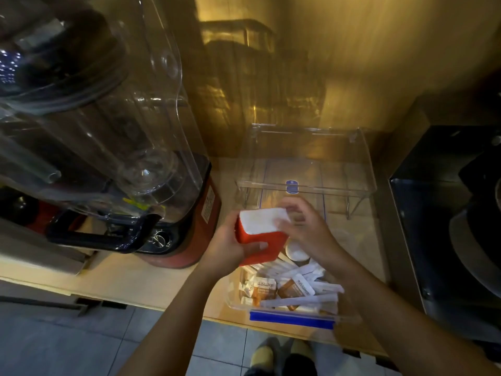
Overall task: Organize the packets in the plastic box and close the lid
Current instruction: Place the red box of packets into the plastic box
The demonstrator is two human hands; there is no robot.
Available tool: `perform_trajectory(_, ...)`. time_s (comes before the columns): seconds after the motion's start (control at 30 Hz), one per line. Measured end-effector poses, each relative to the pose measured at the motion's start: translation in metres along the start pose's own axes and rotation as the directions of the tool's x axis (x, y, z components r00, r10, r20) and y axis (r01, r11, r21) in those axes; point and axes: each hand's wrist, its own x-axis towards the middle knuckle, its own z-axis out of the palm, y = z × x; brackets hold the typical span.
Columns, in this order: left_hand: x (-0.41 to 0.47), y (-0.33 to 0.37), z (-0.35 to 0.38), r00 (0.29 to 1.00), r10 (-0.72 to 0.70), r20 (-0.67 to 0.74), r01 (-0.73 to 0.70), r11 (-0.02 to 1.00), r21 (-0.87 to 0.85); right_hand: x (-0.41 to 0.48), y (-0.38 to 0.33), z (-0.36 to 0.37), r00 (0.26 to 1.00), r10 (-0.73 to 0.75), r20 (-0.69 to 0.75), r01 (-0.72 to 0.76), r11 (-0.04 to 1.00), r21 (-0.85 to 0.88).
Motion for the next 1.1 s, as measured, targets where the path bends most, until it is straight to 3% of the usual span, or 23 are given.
perform_trajectory(0.07,-0.004,-0.003,0.0,0.997,-0.018,-0.071,0.017,1.0,-0.014,-0.002,0.018,0.0,0.98,0.128,-0.15,-0.117,0.99,0.079)
perform_trajectory(0.1,-0.007,-0.004,0.0,0.994,-0.018,-0.109,0.015,1.0,-0.026,-0.004,0.028,-0.001,0.976,0.164,-0.147,-0.166,0.986,0.0)
perform_trajectory(0.17,-0.011,-0.006,-0.001,0.982,-0.015,-0.187,0.002,0.998,-0.069,-0.007,0.049,-0.002,0.978,0.207,-0.009,-0.203,0.95,-0.236)
perform_trajectory(0.23,-0.013,-0.006,-0.001,0.97,-0.019,-0.242,-0.01,0.993,-0.119,-0.011,0.064,0.003,0.964,0.236,0.125,-0.16,0.884,-0.439)
perform_trajectory(0.33,-0.015,-0.008,0.0,0.959,-0.043,-0.281,-0.006,0.985,-0.173,-0.012,0.078,0.016,0.966,0.16,0.204,0.02,0.739,-0.673)
perform_trajectory(0.53,-0.017,-0.011,-0.001,0.955,-0.084,-0.286,0.015,0.971,-0.237,-0.001,0.08,0.039,0.917,0.307,0.255,-0.02,0.674,-0.739)
perform_trajectory(0.7,-0.016,-0.015,-0.001,0.967,-0.095,-0.236,0.03,0.964,-0.266,0.003,0.083,0.038,0.857,0.35,0.378,0.028,0.701,-0.713)
perform_trajectory(0.83,-0.01,-0.016,0.001,0.962,-0.07,-0.264,0.036,0.99,-0.135,0.0,0.082,0.027,0.768,0.448,0.458,0.049,0.672,-0.739)
perform_trajectory(0.93,-0.005,-0.016,0.005,0.977,-0.096,-0.189,0.069,0.987,-0.144,-0.002,0.079,0.021,0.717,0.481,0.505,0.064,0.676,-0.734)
perform_trajectory(1.0,-0.001,-0.016,0.009,0.988,-0.092,-0.124,0.075,0.988,-0.137,-0.004,0.077,0.019,0.7,0.462,0.545,0.098,0.693,-0.714)
perform_trajectory(1.1,0.005,-0.019,0.015,0.995,-0.032,-0.089,0.039,0.997,0.074,-0.008,0.075,0.016,0.715,0.429,0.552,0.092,0.725,-0.682)
